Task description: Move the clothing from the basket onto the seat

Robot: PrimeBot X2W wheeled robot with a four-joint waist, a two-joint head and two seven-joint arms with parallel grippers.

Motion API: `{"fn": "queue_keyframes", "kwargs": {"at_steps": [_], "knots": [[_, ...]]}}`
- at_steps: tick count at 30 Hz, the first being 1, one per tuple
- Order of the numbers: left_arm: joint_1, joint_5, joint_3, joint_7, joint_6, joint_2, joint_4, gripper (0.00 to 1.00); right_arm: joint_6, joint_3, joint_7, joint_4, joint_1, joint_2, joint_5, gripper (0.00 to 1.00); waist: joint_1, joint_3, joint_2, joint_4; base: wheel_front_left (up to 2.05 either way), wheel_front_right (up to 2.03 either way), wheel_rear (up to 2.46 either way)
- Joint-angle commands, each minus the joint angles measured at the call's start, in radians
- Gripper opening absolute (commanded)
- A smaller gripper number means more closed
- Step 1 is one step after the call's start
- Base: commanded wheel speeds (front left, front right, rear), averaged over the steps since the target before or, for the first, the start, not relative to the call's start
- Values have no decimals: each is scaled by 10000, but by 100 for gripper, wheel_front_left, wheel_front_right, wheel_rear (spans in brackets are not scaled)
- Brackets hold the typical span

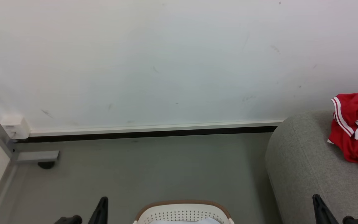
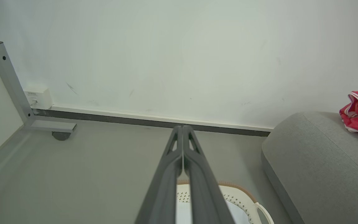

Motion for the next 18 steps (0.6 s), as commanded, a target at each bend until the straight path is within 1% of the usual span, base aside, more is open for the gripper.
{"fn": "queue_keyframes", "kwargs": {"at_steps": [1,18], "knots": [[-216,-442,194,108,-72,21,-132,0,-1,-142,120,-98,-264,-78,427,0,0,9,0,2,0,0,0],[-449,-3175,909,890,-343,-221,-341,0,-4,-271,844,-346,-490,-28,3687,0,0,127,0,39,0,0,0]]}}
